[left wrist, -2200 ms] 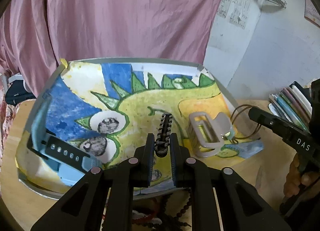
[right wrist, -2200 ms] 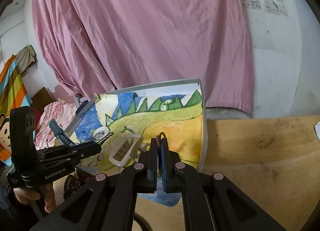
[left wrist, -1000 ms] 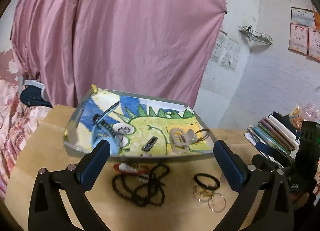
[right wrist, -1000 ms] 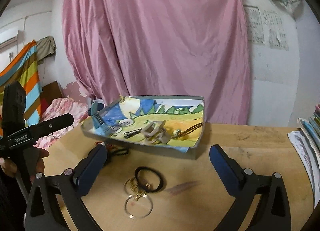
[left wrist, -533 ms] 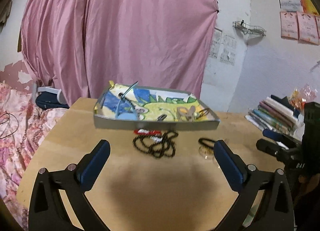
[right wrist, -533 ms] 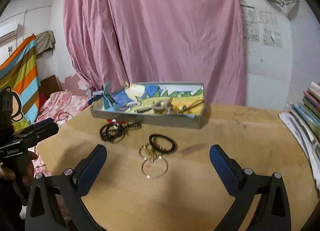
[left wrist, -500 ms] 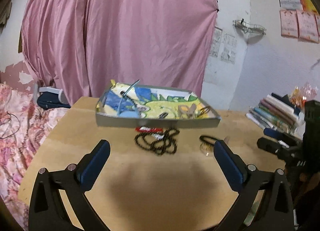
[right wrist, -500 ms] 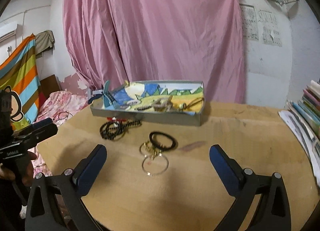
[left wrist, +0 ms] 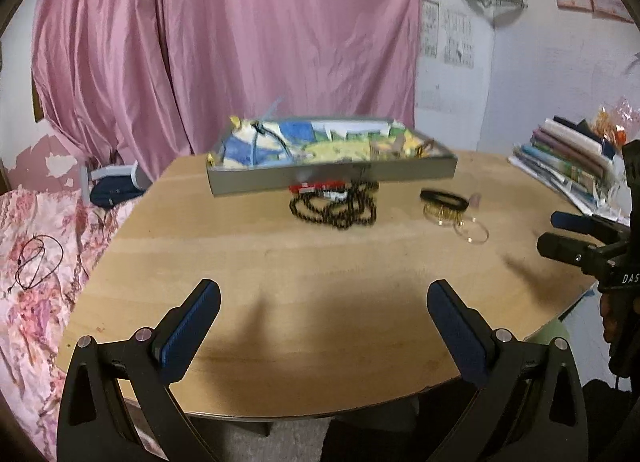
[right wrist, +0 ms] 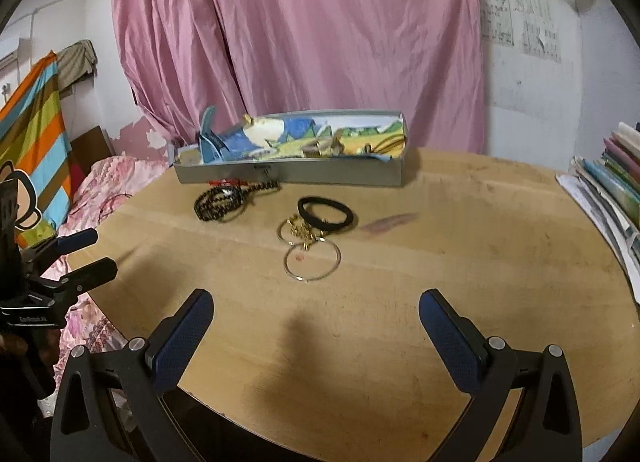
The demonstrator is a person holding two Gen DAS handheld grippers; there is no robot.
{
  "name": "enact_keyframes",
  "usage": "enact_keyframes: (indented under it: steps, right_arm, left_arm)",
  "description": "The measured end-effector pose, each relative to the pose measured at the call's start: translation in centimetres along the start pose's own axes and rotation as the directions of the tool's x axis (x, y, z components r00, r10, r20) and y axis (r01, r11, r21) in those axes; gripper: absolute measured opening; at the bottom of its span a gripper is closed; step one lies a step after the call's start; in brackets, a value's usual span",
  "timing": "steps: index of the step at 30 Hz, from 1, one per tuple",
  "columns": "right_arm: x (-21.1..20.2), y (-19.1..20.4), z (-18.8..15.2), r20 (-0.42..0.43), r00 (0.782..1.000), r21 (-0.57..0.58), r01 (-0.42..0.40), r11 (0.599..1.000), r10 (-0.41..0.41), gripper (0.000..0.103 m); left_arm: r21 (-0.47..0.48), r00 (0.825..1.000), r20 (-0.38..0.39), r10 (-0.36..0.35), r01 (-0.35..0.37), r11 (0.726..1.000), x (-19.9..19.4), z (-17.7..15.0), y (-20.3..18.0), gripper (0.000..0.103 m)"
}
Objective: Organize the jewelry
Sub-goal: 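Pull both tools back from the tray toward the black necklace and hair tie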
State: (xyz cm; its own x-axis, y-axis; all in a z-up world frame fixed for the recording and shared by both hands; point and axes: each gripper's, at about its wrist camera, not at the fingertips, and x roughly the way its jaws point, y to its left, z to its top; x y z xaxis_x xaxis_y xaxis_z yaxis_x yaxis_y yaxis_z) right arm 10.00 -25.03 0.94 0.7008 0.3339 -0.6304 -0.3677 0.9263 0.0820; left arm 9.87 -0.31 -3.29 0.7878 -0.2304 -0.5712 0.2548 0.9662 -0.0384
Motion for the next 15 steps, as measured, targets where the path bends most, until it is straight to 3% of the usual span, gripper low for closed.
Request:
enact_keyframes:
  steps: [15]
  right_arm:
    - [2.7,-2.0,1.6,-0.090,0.996,0.020,-0.009,1.000,0.011,0.103]
  left_arm:
    - [-0.045,0.997,-0.064,-0.033,0.031,0.999,2.9,1.4,1.1,0.101]
